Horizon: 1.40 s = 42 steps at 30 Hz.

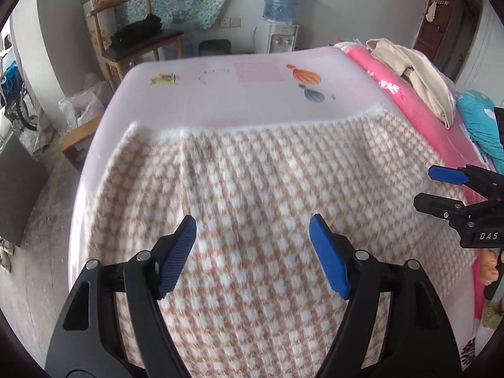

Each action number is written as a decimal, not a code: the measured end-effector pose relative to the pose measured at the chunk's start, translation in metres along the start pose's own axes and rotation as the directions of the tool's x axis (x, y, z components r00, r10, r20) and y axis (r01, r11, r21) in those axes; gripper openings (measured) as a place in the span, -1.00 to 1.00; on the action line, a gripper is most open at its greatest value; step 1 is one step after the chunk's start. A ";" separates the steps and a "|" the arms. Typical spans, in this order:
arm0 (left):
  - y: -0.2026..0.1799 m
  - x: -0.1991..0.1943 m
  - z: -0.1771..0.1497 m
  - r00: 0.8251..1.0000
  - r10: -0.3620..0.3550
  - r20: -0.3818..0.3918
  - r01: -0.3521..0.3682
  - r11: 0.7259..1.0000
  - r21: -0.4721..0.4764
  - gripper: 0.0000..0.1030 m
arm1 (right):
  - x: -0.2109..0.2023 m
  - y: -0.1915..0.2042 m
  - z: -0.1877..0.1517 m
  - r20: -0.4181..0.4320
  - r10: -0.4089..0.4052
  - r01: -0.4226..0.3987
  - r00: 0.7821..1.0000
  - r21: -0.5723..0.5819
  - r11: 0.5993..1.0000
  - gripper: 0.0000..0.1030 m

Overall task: Fold large clothes
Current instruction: 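Open both grippers and release the folded side onto the coat, then press the folded coat bundle flat with both open grippers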

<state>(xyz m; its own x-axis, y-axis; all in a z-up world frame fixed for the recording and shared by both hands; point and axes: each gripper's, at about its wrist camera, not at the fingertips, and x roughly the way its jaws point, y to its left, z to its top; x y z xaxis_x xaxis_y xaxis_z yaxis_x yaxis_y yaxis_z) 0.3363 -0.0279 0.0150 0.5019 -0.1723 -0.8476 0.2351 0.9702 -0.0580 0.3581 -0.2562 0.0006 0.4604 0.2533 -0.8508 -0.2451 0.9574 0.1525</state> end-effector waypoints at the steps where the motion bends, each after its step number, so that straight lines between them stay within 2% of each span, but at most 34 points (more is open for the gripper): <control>1: 0.001 0.009 -0.007 1.000 0.014 -0.022 -0.014 1.000 -0.005 0.43 | 0.012 -0.001 -0.005 -0.026 -0.017 0.017 1.000 -0.004 1.000 0.55; 2: 0.004 0.014 -0.012 1.000 0.018 -0.008 -0.019 1.000 -0.016 0.55 | 0.024 -0.003 -0.009 -0.041 -0.020 0.019 0.999 -0.014 1.000 0.63; 4: 0.007 0.011 -0.016 0.999 0.017 0.029 -0.017 0.999 -0.029 0.56 | 0.027 -0.005 -0.010 -0.030 -0.024 0.024 0.999 -0.009 1.000 0.66; 7: 0.012 -0.012 -0.024 0.999 -0.006 0.046 0.009 0.998 -0.056 0.53 | 0.006 0.003 -0.011 -0.020 -0.036 0.036 0.999 -0.007 0.999 0.65; 11: 0.026 -0.036 -0.061 0.996 -0.063 0.065 0.068 0.994 -0.082 0.53 | -0.025 0.007 -0.041 0.032 -0.042 0.042 0.999 -0.013 0.999 0.65; 13: 0.035 -0.022 -0.079 0.999 -0.032 0.024 0.034 0.996 -0.083 0.53 | -0.011 0.002 -0.059 -0.012 -0.048 0.048 0.999 0.006 0.999 0.65; 15: 0.039 -0.020 -0.086 0.998 -0.024 0.060 0.028 0.997 -0.069 0.55 | 0.000 -0.002 -0.069 0.007 -0.047 0.047 0.999 -0.006 0.999 0.70; 19: 0.045 -0.039 -0.087 0.997 -0.030 0.075 0.036 0.996 -0.081 0.53 | -0.017 0.001 -0.067 0.002 -0.063 0.063 0.998 0.021 0.998 0.69; 22: 0.056 -0.052 -0.100 0.994 0.002 0.106 0.006 0.997 -0.079 0.53 | -0.038 0.004 -0.087 0.055 -0.095 0.095 0.994 0.006 0.995 0.69; 24: 0.070 -0.039 -0.111 0.998 0.003 0.062 0.003 0.995 -0.099 0.54 | -0.028 -0.001 -0.105 0.033 -0.103 0.103 0.994 0.008 0.995 0.70; 25: 0.074 -0.039 -0.115 0.997 -0.019 0.077 0.027 0.994 -0.108 0.54 | -0.022 -0.002 -0.110 0.039 -0.105 0.106 0.994 -0.015 0.994 0.70; 28: 0.073 -0.048 -0.114 0.997 0.007 0.080 0.002 0.994 -0.107 0.51 | -0.029 0.016 -0.107 0.037 -0.191 0.194 0.981 -0.068 0.979 0.68; 29: 0.073 -0.055 -0.113 0.996 0.008 0.092 0.003 0.994 -0.112 0.51 | -0.036 0.020 -0.105 0.041 -0.176 0.178 0.983 -0.057 0.982 0.67; 31: 0.072 -0.068 -0.114 0.992 -0.003 0.127 0.016 0.995 -0.101 0.51 | -0.052 0.031 -0.102 0.076 -0.081 0.083 0.994 -0.026 0.996 0.67; 33: 0.066 -0.071 -0.112 0.990 -0.004 0.140 0.016 0.997 -0.082 0.51 | -0.059 0.047 -0.097 0.116 -0.027 0.030 0.993 -0.023 0.999 0.67; 36: 0.063 -0.055 -0.112 0.995 0.053 0.081 -0.046 0.995 -0.088 0.51 | -0.041 0.074 -0.093 0.114 0.049 -0.046 0.992 -0.031 0.998 0.67; 37: 0.065 -0.046 -0.114 0.996 0.067 0.050 -0.062 0.993 -0.099 0.51 | -0.027 0.081 -0.094 0.093 0.058 -0.055 0.994 -0.036 0.998 0.67; 38: 0.065 -0.043 -0.116 0.997 0.064 0.053 -0.058 0.993 -0.103 0.51 | -0.011 0.086 -0.098 0.059 0.037 -0.035 0.998 -0.038 0.999 0.68; 39: 0.064 -0.044 -0.117 0.995 0.070 0.067 -0.063 0.994 -0.094 0.51 | -0.005 0.090 -0.101 0.066 0.006 -0.003 0.998 -0.040 0.999 0.69; 42: 0.061 -0.045 -0.118 0.994 0.083 0.068 -0.078 0.995 -0.063 0.51 | -0.015 0.096 -0.100 0.062 -0.026 0.027 0.998 -0.022 0.999 0.65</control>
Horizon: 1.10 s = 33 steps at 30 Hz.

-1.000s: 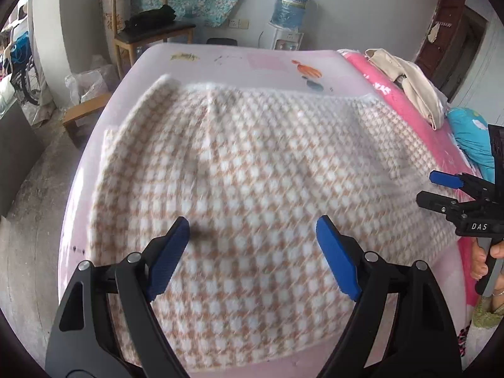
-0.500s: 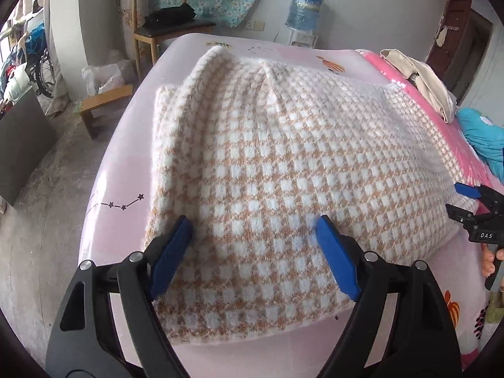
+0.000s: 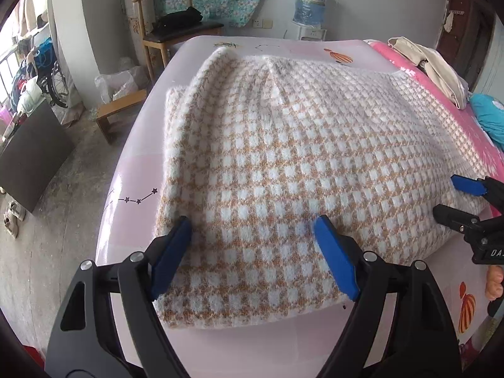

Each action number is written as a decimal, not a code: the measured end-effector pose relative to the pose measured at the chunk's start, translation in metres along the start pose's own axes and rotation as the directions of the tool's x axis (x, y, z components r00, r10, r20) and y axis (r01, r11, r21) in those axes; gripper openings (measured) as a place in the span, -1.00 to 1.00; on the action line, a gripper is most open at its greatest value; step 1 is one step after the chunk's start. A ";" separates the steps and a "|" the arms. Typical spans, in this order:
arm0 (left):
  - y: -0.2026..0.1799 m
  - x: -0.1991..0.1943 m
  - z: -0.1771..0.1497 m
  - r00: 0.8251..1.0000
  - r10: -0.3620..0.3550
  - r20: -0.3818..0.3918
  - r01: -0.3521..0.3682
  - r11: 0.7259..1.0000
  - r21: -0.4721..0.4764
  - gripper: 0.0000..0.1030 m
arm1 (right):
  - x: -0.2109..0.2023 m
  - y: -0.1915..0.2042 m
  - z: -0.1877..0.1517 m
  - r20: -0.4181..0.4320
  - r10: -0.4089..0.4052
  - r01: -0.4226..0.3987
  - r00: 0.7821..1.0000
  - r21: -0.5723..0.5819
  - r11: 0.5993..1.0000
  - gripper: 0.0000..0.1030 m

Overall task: Fold large clothes
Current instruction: 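Press the folded coat bundle flat with both open grippers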

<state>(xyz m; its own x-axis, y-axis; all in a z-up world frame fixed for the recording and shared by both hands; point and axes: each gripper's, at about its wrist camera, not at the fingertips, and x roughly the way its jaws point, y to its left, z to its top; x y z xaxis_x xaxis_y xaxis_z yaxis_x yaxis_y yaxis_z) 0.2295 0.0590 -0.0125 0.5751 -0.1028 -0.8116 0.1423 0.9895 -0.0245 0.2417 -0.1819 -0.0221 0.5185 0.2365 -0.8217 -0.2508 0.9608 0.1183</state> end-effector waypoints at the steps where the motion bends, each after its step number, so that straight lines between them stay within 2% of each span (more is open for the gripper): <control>1: 0.001 0.000 -0.001 1.000 -0.002 0.001 0.002 1.000 0.004 0.51 | -0.006 0.002 0.002 0.011 0.000 0.000 1.000 0.007 1.000 0.65; 5: 0.003 0.000 -0.002 1.000 0.001 0.000 -0.001 1.000 0.000 0.51 | -0.021 0.018 0.005 0.105 0.023 -0.021 0.994 -0.025 0.999 0.65; 7: 0.001 0.001 -0.001 1.000 0.006 -0.001 -0.006 1.000 -0.012 0.51 | -0.002 0.025 0.001 0.063 0.037 -0.034 0.997 -0.038 0.999 0.65; 8: 0.002 0.001 -0.001 1.000 0.006 -0.003 -0.006 1.000 -0.020 0.51 | 0.009 0.031 -0.004 0.042 -0.005 0.008 0.999 -0.072 0.997 0.67; 9: 0.001 0.000 0.000 1.000 0.007 -0.005 -0.007 1.000 -0.027 0.51 | 0.011 0.036 -0.007 0.064 -0.037 0.044 0.997 -0.109 0.993 0.67; 11: 0.000 -0.006 0.002 1.000 0.008 0.003 -0.008 1.000 -0.029 0.51 | 0.003 0.035 -0.005 0.049 -0.029 0.034 0.998 -0.102 0.994 0.67; 13: -0.005 -0.018 0.004 0.999 -0.015 0.041 0.016 1.000 -0.020 0.51 | -0.014 0.029 -0.005 0.080 -0.004 0.010 0.997 -0.075 0.997 0.67; 15: -0.012 -0.024 0.006 0.998 -0.030 0.054 0.030 1.000 -0.004 0.51 | -0.023 0.023 -0.009 0.117 -0.066 0.075 0.991 -0.075 0.994 0.67; 17: -0.020 -0.021 0.007 0.999 -0.033 0.039 0.033 0.999 0.002 0.51 | -0.013 0.011 -0.013 0.088 -0.088 0.093 0.992 -0.047 0.995 0.67; 19: -0.030 -0.013 0.008 0.999 -0.033 0.011 0.033 0.999 0.009 0.51 | 0.002 -0.001 -0.019 0.061 -0.050 0.051 0.997 -0.011 0.999 0.69; 21: -0.038 -0.005 0.008 1.000 -0.017 -0.010 0.018 1.000 0.022 0.51 | -0.002 -0.004 -0.017 0.049 -0.035 0.035 0.998 0.001 0.999 0.69; 23: -0.042 0.002 0.005 1.000 0.021 -0.020 -0.021 0.999 0.038 0.52 | -0.015 -0.006 -0.016 0.070 -0.065 0.066 0.995 -0.005 0.998 0.69; 26: -0.040 0.005 0.002 0.999 0.026 -0.022 -0.025 0.999 0.040 0.58 | -0.029 -0.020 -0.021 0.109 -0.144 0.146 0.984 -0.006 0.989 0.69; 29: -0.039 0.006 0.001 0.999 0.024 -0.023 -0.023 0.999 0.041 0.60 | -0.013 -0.052 -0.032 0.046 -0.189 0.187 0.981 0.042 0.981 0.69; 31: -0.039 0.007 0.001 0.999 0.029 -0.024 -0.027 0.999 0.044 0.61 | -0.008 -0.065 -0.038 0.026 -0.142 0.140 0.989 0.079 0.987 0.69; 33: -0.039 0.007 0.001 0.999 0.028 -0.024 -0.027 0.999 0.045 0.61 | -0.017 -0.065 -0.037 0.022 -0.141 0.139 0.990 0.084 0.987 0.68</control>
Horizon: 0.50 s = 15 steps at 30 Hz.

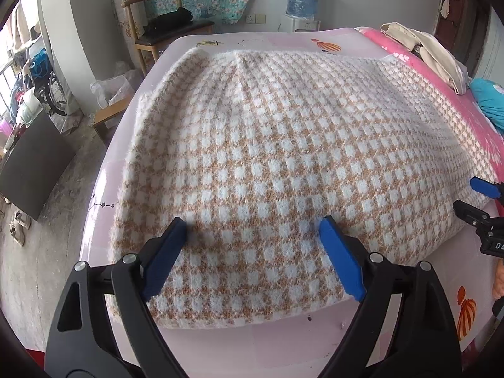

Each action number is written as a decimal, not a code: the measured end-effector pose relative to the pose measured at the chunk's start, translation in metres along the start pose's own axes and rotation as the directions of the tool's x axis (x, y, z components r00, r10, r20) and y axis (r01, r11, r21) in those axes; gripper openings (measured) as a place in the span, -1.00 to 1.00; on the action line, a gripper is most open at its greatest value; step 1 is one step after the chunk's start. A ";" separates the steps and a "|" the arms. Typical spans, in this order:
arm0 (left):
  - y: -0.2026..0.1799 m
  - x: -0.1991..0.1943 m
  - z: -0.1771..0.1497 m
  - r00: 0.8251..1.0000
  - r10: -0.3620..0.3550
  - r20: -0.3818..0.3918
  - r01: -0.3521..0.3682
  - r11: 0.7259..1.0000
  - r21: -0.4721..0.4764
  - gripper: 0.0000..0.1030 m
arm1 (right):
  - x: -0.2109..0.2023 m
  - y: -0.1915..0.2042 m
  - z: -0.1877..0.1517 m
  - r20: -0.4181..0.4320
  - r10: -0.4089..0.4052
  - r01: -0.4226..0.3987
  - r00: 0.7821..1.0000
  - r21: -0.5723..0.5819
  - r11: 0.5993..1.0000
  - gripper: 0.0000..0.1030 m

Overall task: Fold large clothes
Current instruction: 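Press the folded coat bundle flat with both open grippers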

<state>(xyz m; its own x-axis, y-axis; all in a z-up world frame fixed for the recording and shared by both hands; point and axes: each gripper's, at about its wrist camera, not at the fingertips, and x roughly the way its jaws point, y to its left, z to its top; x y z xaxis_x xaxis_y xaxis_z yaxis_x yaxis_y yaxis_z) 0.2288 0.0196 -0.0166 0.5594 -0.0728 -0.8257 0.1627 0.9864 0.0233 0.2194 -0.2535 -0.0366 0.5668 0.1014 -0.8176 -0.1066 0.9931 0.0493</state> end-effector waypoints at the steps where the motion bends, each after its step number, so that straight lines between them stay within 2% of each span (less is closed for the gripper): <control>1: 0.001 0.000 0.000 1.000 -0.004 0.000 0.004 1.000 -0.002 0.62 | -0.007 -0.001 0.001 0.015 -0.001 0.001 1.000 0.008 1.000 0.68; 4: 0.002 0.000 0.000 1.000 -0.011 0.002 0.011 1.000 -0.003 0.62 | -0.018 -0.011 0.001 0.055 -0.008 0.006 0.998 0.030 1.000 0.68; 7: 0.002 0.000 0.000 1.000 -0.011 -0.003 0.011 1.000 0.000 0.62 | 0.001 -0.020 -0.007 0.001 -0.010 0.010 1.000 0.023 1.000 0.69; 10: 0.005 -0.005 0.003 1.000 0.009 -0.017 -0.009 1.000 -0.013 0.62 | -0.003 -0.014 -0.006 -0.003 -0.031 0.031 1.000 -0.004 1.000 0.69; 13: 0.014 -0.018 0.003 1.000 0.005 0.014 -0.004 0.999 -0.039 0.62 | -0.020 -0.014 -0.001 0.029 0.005 -0.006 1.000 0.020 1.000 0.69; 15: 0.021 -0.020 0.001 1.000 0.020 0.015 -0.019 0.999 -0.051 0.62 | -0.026 -0.013 0.000 0.050 -0.001 0.001 0.999 0.011 1.000 0.69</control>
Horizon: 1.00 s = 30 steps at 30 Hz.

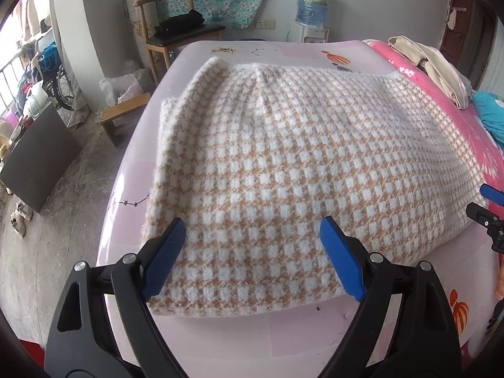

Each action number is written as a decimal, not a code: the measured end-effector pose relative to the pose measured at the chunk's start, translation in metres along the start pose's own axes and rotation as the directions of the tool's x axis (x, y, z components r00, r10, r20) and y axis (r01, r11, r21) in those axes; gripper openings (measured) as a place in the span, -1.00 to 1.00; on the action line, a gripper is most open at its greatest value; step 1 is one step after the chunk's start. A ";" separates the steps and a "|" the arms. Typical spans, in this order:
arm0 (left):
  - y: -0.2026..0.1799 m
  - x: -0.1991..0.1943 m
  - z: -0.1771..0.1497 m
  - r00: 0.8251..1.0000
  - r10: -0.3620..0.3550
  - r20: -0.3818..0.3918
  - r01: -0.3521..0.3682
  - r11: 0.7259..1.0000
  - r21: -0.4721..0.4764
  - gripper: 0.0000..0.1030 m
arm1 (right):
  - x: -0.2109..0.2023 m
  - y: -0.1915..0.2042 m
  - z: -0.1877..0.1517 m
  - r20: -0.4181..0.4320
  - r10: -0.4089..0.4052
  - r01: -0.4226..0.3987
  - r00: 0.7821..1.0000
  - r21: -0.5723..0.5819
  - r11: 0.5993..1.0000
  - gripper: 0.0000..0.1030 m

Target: Fold large clothes

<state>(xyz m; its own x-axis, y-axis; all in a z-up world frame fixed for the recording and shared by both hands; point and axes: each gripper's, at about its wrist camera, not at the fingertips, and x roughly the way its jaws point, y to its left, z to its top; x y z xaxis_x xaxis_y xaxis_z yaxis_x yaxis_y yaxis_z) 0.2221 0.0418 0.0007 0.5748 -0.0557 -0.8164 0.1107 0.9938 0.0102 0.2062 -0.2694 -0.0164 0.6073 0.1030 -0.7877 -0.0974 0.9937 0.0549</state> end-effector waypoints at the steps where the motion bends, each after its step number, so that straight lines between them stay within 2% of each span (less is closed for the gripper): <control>1: 0.004 0.004 -0.001 1.000 0.007 -0.018 -0.007 1.000 -0.010 0.62 | 0.002 -0.001 -0.001 -0.003 -0.002 0.002 1.000 0.001 1.000 0.69; 3: 0.015 0.015 -0.004 0.998 -0.004 -0.065 0.001 0.999 -0.044 0.62 | 0.019 -0.007 -0.007 -0.057 0.007 -0.005 0.998 0.024 1.000 0.69; 4: 0.016 0.015 -0.005 0.998 -0.012 -0.057 0.009 0.999 -0.047 0.62 | 0.024 -0.009 -0.010 -0.067 0.010 -0.008 0.998 0.024 1.000 0.69; 7: 0.013 0.013 -0.004 0.998 0.001 -0.058 -0.003 0.999 -0.034 0.62 | 0.016 -0.004 -0.007 -0.060 -0.005 0.006 0.998 0.014 1.000 0.69; 9: 0.014 0.010 -0.004 0.999 -0.005 -0.054 0.002 0.999 -0.049 0.62 | 0.008 -0.004 -0.005 -0.059 0.020 -0.017 0.998 0.045 0.999 0.69; 16: -0.006 -0.023 -0.020 1.000 -0.022 -0.011 0.022 0.999 -0.026 0.62 | -0.025 0.013 -0.014 -0.037 0.084 -0.082 0.996 0.057 0.995 0.69; 21: -0.024 -0.042 -0.032 0.996 -0.080 0.030 0.081 0.997 -0.017 0.62 | -0.038 0.044 -0.021 -0.031 0.113 -0.113 0.993 0.003 0.994 0.69; 26: -0.043 -0.034 -0.012 0.993 -0.116 0.033 0.115 0.993 0.009 0.62 | -0.048 0.050 -0.016 0.016 0.018 -0.018 1.000 -0.017 1.000 0.69; 30: -0.061 -0.014 0.006 0.993 -0.112 0.021 0.111 0.993 0.040 0.62 | -0.054 0.041 -0.021 0.030 -0.012 0.012 0.999 0.020 1.000 0.69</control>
<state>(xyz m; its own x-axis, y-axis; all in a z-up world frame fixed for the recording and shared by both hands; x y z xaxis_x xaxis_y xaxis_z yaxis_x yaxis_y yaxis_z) 0.2119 -0.0186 0.0146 0.5757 -0.1687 -0.8000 0.2064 0.9768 -0.0574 0.1528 -0.2348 0.0152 0.6320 0.0921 -0.7694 -0.0749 0.9955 0.0576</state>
